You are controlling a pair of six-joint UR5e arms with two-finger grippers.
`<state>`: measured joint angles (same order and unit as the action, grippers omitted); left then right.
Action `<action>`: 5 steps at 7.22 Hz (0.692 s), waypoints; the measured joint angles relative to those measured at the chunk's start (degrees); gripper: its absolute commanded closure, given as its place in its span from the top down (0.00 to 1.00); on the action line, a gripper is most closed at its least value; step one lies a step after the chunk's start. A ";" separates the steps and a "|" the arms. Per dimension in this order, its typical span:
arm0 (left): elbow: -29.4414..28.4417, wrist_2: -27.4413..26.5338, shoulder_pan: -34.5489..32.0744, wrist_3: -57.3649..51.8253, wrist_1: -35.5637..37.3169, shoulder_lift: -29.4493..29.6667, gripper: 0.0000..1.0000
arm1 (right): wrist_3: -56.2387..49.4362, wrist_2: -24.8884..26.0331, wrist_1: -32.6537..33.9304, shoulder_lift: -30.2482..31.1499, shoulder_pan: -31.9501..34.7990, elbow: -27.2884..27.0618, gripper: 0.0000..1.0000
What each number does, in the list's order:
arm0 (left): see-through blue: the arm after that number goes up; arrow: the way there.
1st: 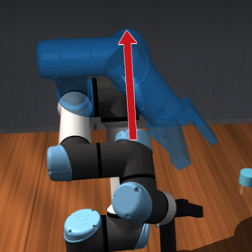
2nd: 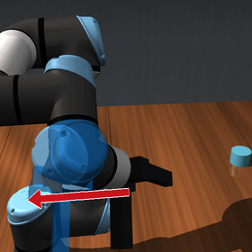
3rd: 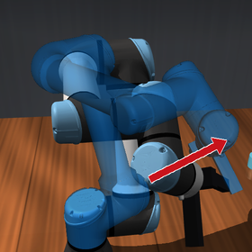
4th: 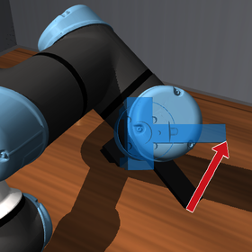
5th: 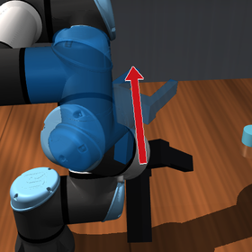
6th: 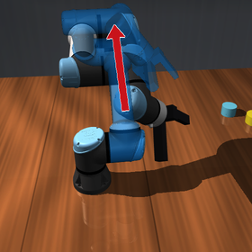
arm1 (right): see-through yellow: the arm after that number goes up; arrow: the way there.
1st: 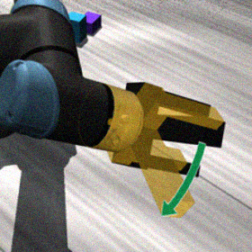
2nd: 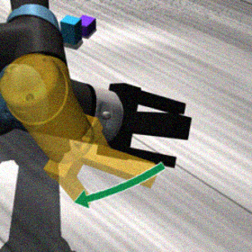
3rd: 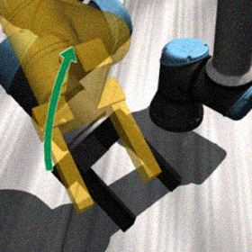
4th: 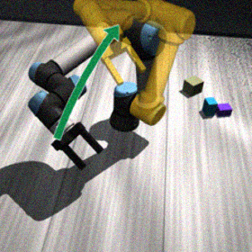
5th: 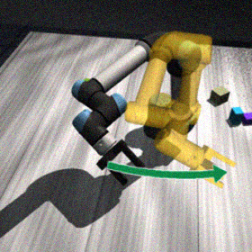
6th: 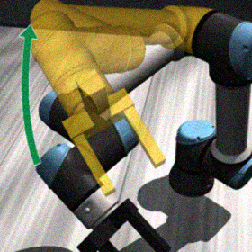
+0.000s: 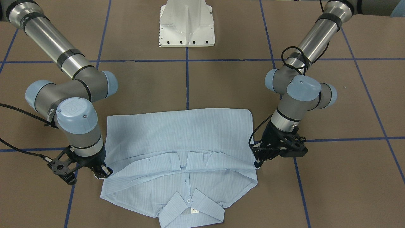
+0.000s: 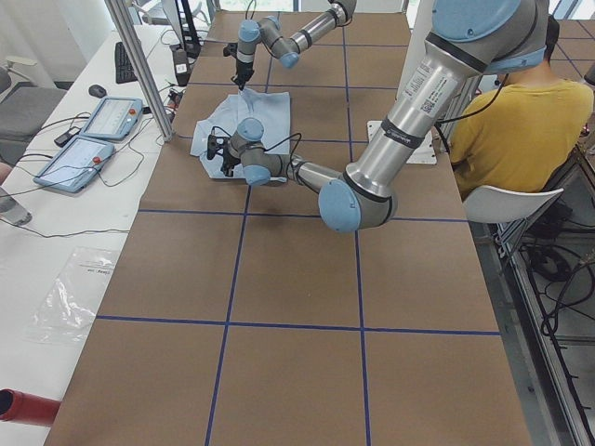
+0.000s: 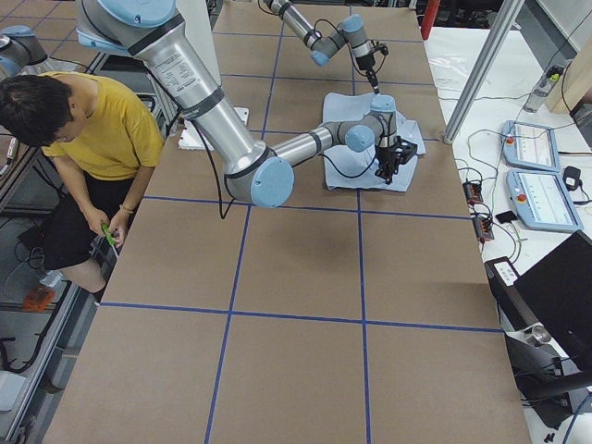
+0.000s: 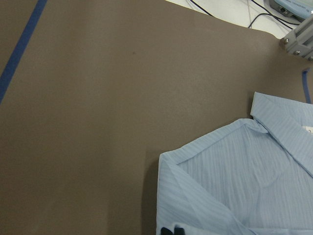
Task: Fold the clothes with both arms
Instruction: 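Lay the folded hem down just below the collar with both grippers, then open both grippers and raise them away from the shirt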
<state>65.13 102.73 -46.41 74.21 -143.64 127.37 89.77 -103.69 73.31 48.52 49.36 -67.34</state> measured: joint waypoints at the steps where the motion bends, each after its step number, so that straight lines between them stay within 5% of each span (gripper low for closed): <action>1: -1.14 -0.14 -0.33 0.00 -0.14 0.88 0.00 | 0.14 0.05 -1.22 -0.27 0.13 1.07 0.00; 5: -3.77 -0.91 -1.91 -0.03 -0.06 2.33 0.00 | 0.23 0.06 -2.08 -2.63 0.62 5.00 0.00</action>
<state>61.36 101.83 -48.32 74.18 -143.70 129.70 90.00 -103.62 71.23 45.89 49.98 -62.34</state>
